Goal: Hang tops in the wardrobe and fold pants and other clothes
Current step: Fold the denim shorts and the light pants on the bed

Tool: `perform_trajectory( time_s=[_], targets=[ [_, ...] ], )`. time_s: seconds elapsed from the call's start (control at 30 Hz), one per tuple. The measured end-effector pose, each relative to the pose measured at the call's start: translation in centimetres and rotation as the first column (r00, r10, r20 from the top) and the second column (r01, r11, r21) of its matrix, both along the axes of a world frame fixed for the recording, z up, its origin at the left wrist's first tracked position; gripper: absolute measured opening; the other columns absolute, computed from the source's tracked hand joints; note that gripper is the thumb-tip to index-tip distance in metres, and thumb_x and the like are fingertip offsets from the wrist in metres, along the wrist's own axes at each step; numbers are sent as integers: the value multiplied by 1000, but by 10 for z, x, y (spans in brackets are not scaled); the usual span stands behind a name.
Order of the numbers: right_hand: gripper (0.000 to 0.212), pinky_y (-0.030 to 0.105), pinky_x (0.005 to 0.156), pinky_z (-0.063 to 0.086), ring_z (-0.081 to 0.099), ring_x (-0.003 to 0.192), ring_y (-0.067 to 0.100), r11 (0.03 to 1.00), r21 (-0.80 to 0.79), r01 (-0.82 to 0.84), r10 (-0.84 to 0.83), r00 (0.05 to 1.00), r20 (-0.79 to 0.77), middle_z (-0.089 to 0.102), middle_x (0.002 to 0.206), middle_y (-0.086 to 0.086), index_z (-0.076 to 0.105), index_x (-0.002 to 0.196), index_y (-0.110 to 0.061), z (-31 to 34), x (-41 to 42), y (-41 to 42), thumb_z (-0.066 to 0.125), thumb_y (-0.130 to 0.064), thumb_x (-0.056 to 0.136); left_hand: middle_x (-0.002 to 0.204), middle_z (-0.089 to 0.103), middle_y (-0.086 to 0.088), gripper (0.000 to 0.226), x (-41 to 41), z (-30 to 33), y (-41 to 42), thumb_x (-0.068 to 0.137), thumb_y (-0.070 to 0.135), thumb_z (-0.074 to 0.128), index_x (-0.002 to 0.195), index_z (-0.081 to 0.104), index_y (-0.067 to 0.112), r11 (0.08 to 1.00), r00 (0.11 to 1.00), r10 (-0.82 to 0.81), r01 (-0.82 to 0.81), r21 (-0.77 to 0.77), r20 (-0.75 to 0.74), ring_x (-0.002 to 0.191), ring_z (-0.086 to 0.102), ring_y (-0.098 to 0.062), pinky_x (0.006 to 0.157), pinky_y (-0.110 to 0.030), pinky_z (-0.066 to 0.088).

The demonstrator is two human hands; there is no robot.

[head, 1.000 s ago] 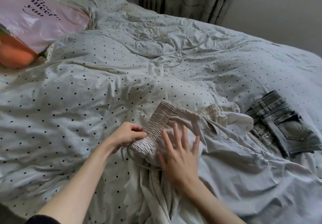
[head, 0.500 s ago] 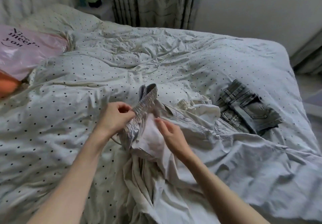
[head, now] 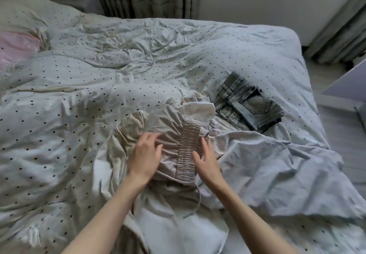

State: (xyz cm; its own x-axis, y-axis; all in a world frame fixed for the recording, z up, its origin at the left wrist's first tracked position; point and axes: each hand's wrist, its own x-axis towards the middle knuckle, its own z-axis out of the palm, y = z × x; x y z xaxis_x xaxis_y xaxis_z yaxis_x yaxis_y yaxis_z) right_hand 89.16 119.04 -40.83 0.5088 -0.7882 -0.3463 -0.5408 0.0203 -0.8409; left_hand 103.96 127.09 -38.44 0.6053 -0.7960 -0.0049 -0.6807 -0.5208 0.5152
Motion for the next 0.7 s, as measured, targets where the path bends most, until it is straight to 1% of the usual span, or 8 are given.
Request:
perform_trajectory(
  time_s=[0.03,0.1,0.23,0.33,0.4,0.5,0.6,0.7],
  targets=[
    [60,21,114,1,2,146,18,993,-115,-40,32,997,-63,5,158,4,20,149,-16,-4,1,5,47,-14,95,123,54,-11,42,10,0,0,86,14,64,126,56,9,999,999,38,-38,7,-1,115,51,-30,99,-37,37],
    [67,30,117,3,-1,147,25,930,-342,-136,81,982,-171,-3,157,8,20,149,-17,-10,1,18,54,-16,91,130,49,-12,56,25,-6,-2,84,22,68,135,48,8,991,989,107,-97,92,-105,121,45,-30,104,-35,32],
    [66,62,105,28,27,139,37,682,-620,-387,163,908,-387,31,151,14,46,140,-21,-19,14,31,67,-35,79,118,64,-8,50,47,-13,-11,80,32,72,123,58,10,974,750,222,-138,181,-623,100,63,-18,88,-30,50],
    [61,52,114,12,1,146,29,721,-450,-527,306,825,-475,4,159,6,22,149,-29,-36,21,25,42,-47,94,106,70,-2,38,58,-14,-11,78,30,73,111,65,14,962,518,272,-176,210,-811,92,66,-11,79,-24,52],
    [62,44,116,10,-5,146,28,749,-361,-556,351,795,-495,-4,159,7,13,151,-27,-48,23,20,36,-44,96,96,71,-2,31,62,-15,-11,78,22,73,107,65,11,943,458,333,-158,293,-824,85,65,-12,79,-25,50],
    [62,40,118,5,-5,145,34,771,-265,-579,432,782,-450,-6,158,15,11,151,-18,-52,27,22,38,-29,96,76,68,-3,18,60,-14,-11,80,7,72,97,65,6,922,557,369,-114,371,-745,62,57,-10,60,-20,46],
    [63,34,116,1,-6,145,32,859,-95,-504,464,842,-275,-5,158,12,18,150,-20,-45,23,21,40,-12,92,84,63,-12,20,46,-9,-9,80,1,69,100,66,1,921,625,356,-107,376,-695,71,52,-19,60,-25,37],
    [45,23,113,4,6,146,21,923,125,-363,370,928,-38,7,158,10,36,144,-13,-29,18,6,36,-10,99,83,66,-10,26,33,-5,-12,77,-7,67,102,66,-3,935,694,332,-157,317,-639,74,57,-20,62,-24,43]
  ],
)
